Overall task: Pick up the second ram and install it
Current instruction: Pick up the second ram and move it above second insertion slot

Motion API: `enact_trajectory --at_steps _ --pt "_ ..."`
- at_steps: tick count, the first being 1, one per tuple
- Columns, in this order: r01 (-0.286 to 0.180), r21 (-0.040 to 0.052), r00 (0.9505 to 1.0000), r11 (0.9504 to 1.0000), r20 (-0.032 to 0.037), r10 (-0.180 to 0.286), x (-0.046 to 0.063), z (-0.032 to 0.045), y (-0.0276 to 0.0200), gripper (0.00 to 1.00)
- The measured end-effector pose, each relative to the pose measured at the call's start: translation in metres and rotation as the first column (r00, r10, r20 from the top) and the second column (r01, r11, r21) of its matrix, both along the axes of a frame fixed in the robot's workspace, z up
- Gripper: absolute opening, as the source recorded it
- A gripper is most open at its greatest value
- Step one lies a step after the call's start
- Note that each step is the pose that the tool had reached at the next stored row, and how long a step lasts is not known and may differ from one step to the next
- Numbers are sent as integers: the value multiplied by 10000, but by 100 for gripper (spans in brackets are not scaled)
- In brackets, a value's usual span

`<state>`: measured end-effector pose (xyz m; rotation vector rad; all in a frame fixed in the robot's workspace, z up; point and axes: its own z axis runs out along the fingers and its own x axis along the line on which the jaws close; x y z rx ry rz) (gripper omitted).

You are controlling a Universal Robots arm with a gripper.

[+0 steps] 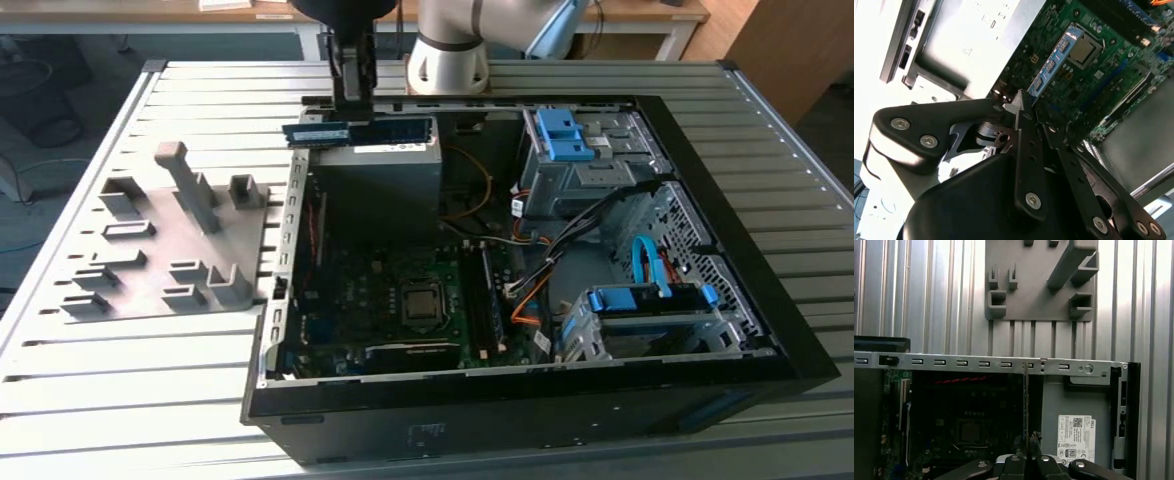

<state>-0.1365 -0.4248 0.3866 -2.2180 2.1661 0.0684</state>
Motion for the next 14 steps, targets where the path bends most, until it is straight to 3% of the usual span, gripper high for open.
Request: enact_trajectory --at_steps 14 --pt "-1 0 10000 10000 0 1 399 -3 0 14"
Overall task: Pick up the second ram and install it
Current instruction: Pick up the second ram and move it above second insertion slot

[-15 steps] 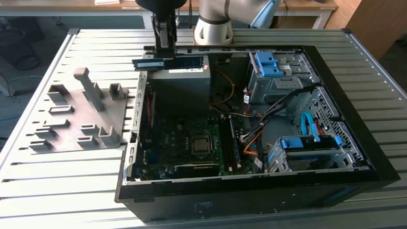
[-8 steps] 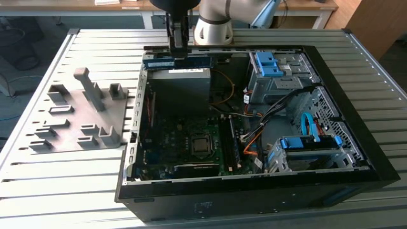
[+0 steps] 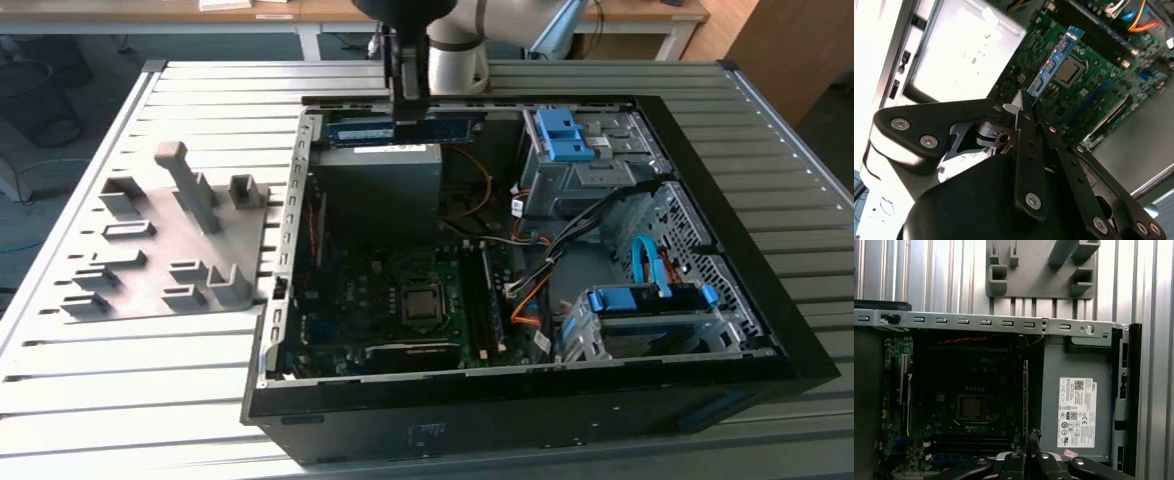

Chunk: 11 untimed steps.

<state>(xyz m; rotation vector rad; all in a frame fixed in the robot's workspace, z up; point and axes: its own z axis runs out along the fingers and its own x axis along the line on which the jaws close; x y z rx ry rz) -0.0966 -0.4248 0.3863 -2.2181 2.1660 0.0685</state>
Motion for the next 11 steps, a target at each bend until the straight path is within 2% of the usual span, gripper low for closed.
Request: enact_trajectory --at_steps 11 --pt "0 1 10000 10000 -5 0 360 -8 0 14"
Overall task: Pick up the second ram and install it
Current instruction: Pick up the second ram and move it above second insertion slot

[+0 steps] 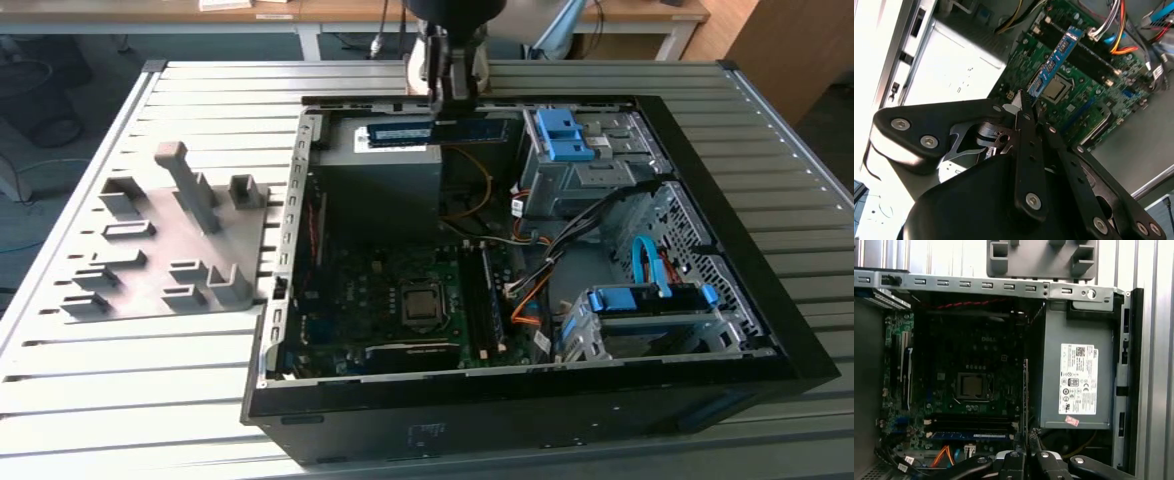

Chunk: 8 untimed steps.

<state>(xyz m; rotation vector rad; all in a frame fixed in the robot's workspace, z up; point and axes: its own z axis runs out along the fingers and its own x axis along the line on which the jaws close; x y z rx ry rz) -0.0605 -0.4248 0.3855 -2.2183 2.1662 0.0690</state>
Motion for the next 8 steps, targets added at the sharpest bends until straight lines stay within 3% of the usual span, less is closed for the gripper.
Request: enact_trajectory --at_steps 8 --pt "0 -1 10000 10000 0 0 20 0 -4 14"
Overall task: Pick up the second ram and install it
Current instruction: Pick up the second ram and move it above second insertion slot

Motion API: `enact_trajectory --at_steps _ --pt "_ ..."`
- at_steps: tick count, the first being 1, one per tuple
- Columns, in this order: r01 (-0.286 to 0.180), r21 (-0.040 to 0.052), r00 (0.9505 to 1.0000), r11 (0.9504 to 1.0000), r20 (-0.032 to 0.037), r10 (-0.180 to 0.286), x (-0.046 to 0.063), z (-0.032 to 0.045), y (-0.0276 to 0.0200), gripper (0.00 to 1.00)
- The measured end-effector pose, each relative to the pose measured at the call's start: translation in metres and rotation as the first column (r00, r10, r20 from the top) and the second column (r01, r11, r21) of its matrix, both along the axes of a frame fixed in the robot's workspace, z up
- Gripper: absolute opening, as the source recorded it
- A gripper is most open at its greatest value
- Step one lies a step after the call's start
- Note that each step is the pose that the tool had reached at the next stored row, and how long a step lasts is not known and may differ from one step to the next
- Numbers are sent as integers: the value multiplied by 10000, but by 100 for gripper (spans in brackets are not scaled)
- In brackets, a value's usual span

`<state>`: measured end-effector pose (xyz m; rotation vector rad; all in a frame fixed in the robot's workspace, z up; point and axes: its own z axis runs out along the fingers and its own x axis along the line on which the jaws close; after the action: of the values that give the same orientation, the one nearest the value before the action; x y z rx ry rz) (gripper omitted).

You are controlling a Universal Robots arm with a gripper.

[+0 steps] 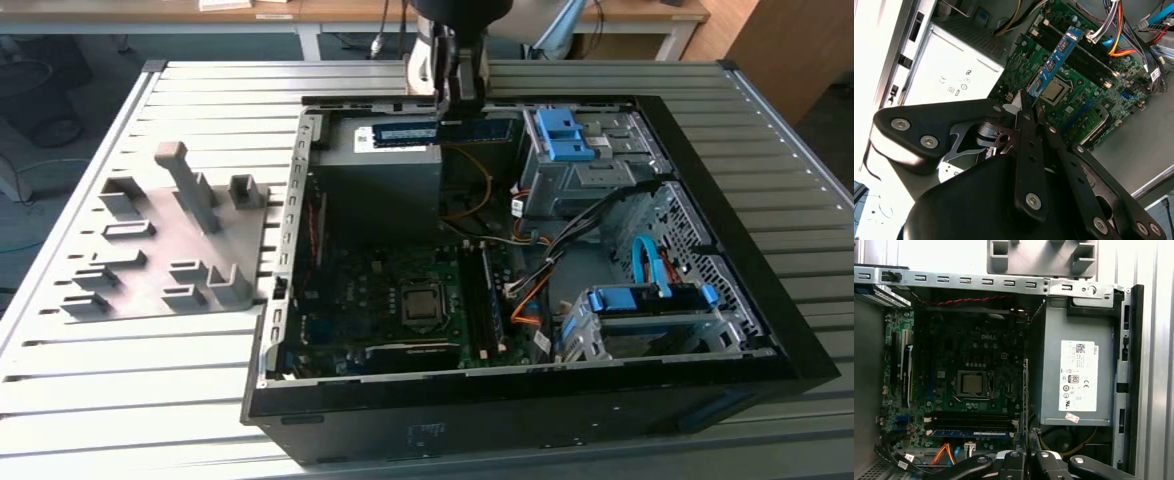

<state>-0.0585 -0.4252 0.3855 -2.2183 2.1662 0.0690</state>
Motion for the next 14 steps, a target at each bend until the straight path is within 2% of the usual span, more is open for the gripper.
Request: enact_trajectory --at_steps 3,9,14 --pt "0 0 10000 10000 -1 0 0 -2 -55 14" --pt "1 1 10000 10000 0 -1 -1 -12 -253 14" --pt "1 1 10000 10000 0 -1 -1 -24 -393 14"
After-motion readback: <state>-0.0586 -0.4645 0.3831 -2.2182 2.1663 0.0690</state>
